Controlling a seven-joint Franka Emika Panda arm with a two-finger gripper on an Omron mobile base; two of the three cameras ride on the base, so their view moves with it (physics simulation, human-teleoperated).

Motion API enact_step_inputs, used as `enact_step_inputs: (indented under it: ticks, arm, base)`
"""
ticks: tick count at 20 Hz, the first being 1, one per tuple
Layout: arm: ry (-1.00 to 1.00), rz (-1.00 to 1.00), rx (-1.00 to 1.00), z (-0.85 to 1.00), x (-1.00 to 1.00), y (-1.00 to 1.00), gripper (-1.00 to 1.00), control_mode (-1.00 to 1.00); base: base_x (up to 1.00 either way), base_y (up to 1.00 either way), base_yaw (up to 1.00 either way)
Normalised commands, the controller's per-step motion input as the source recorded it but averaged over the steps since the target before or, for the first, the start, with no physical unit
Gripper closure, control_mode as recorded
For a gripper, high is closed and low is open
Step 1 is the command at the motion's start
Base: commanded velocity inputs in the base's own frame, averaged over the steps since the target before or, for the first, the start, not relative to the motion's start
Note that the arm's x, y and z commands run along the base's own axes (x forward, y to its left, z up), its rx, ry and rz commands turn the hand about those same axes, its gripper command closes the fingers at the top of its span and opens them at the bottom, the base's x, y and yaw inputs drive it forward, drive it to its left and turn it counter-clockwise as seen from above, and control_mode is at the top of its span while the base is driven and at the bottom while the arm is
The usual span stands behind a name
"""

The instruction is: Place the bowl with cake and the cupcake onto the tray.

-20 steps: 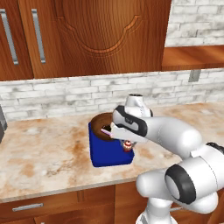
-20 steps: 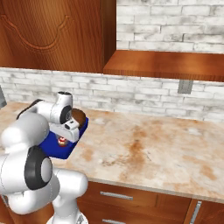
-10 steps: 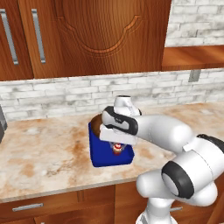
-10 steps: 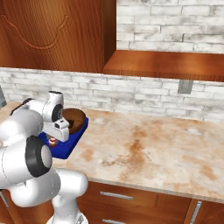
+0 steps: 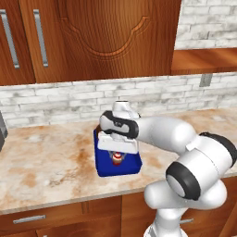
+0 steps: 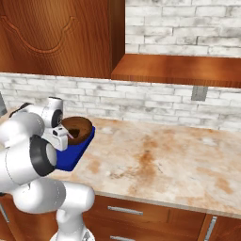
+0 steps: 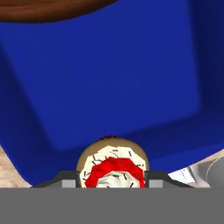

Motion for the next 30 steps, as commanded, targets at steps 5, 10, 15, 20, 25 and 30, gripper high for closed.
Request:
enact_step_inputs:
  ticks: [5, 10, 15, 20, 25, 30]
  arm:
    - [0.0, 0.0, 0.0, -0.08, 0.01, 0.0, 1.0, -1.0]
    - [-0.05, 0.0, -0.06, -0.17, 0.0, 0.0, 1.0, -1.0]
    - [-0.06, 0.0, -0.05, -0.09, 0.03, 0.0, 1.0, -1.0]
    - [-0.04, 0.0, -0.01, -0.08, 0.08, 0.0, 1.0, -1.0]
    - [-0.01, 0.0, 0.0, -0.1, 0.12, 0.0, 1.0, -1.0]
    - [0.0, 0.0, -0.01, -0.17, 0.1, 0.0, 1.0, -1.0]
  base:
    - [0.0, 0.0, 0.0]
    - [0.0, 0.0, 0.0]
    - [0.0, 0.0, 0.0]
    - [0.0, 0.0, 0.0]
    - [0.0, 0.0, 0.0]
    - [0.0, 0.0, 0.0]
